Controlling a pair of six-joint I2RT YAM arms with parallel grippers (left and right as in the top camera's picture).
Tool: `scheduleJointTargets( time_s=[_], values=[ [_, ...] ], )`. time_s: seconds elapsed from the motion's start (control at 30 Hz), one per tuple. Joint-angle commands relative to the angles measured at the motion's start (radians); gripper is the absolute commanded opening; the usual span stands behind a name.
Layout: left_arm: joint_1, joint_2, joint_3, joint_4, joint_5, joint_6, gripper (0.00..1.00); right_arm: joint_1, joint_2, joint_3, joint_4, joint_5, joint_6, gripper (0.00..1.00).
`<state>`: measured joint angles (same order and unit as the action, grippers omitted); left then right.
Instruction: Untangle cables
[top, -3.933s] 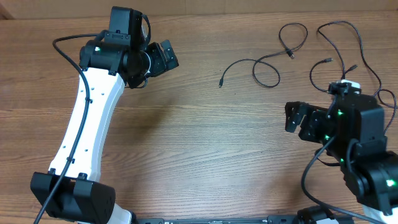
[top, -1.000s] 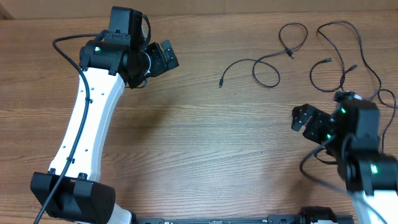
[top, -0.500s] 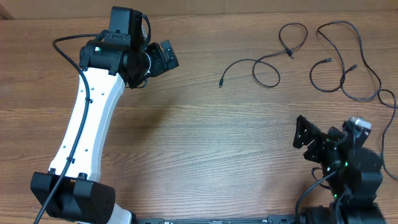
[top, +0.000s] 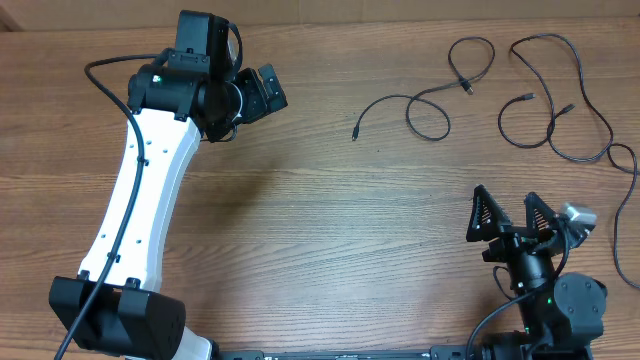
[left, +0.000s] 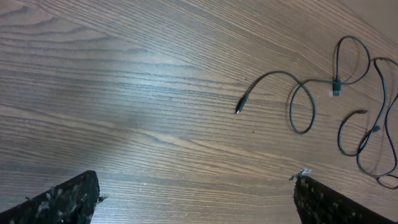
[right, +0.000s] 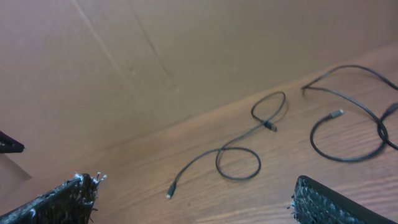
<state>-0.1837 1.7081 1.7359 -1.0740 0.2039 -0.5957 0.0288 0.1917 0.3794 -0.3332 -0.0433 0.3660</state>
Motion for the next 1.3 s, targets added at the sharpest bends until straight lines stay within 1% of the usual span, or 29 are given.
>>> scheduleJointTargets(
  time_s=[0.0, 0.43, 1.1, 1.27],
  values=[
    [-0.006, 0.013, -0.003, 0.001, -0.013, 0.016, 0.99, 0.007, -0.051, -0.043, 0.029, 0.020, 0.000, 1.00],
    [-0.006, 0.013, -0.003, 0.001, -0.013, 0.016, 1.00, 0.007, -0.190, -0.147, 0.089, 0.027, 0.000, 1.00],
    [-0.006, 0.013, -0.003, 0.001, -0.013, 0.016, 0.99, 0.007, -0.189, -0.172, 0.111, 0.027, 0.000, 1.00],
    [-0.006, 0.013, -0.003, 0.001, -0.013, 0.016, 0.99, 0.007, -0.189, -0.233, 0.184, 0.026, 0.001, 1.00]
  ],
)
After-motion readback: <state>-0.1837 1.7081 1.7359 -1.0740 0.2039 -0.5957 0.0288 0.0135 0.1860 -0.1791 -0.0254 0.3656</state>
